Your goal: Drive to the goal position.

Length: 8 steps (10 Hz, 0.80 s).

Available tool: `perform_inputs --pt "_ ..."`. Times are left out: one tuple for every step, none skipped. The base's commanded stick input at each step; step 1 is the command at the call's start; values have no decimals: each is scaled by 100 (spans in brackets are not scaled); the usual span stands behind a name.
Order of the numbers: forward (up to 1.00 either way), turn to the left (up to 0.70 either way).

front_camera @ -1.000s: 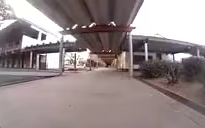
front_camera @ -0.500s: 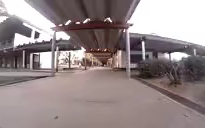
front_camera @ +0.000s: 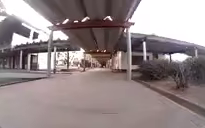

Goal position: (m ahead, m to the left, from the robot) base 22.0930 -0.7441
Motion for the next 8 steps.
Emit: perform_inputs --pt "70 0" --pt "70 0" --pt "70 0" --pt "70 0" --pt "70 0" --pt "70 0" --pt "70 0" --pt "70 0"
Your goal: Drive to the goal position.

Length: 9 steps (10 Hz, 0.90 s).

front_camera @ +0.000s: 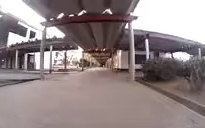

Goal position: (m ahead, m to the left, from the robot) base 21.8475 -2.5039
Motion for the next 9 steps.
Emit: perform_inputs --pt "70 0" --pt "70 0" --pt "70 0" --pt "70 0" --pt "70 0" --pt "70 0" --pt "70 0" --pt "70 0" --pt "70 0"
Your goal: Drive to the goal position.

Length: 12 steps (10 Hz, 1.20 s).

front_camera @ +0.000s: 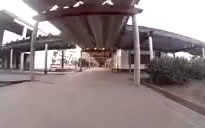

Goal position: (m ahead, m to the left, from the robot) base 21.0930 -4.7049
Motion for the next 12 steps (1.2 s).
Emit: perform_inputs --pt "70 0" --pt "70 0" --pt "70 0" --pt "70 0" --pt "70 0" --pt "70 0" --pt "70 0" --pt "70 0" --pt "70 0" --pt "70 0" --pt "70 0" --pt "70 0"
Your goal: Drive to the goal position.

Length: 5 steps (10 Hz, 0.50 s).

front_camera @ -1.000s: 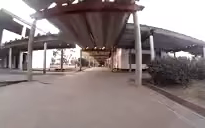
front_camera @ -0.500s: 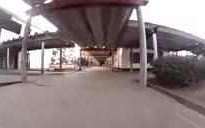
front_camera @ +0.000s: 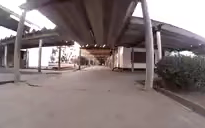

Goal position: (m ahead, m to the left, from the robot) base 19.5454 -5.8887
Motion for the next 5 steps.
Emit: perform_inputs --pt "70 0" --pt "70 0" --pt "70 0" --pt "70 0" --pt "70 0"
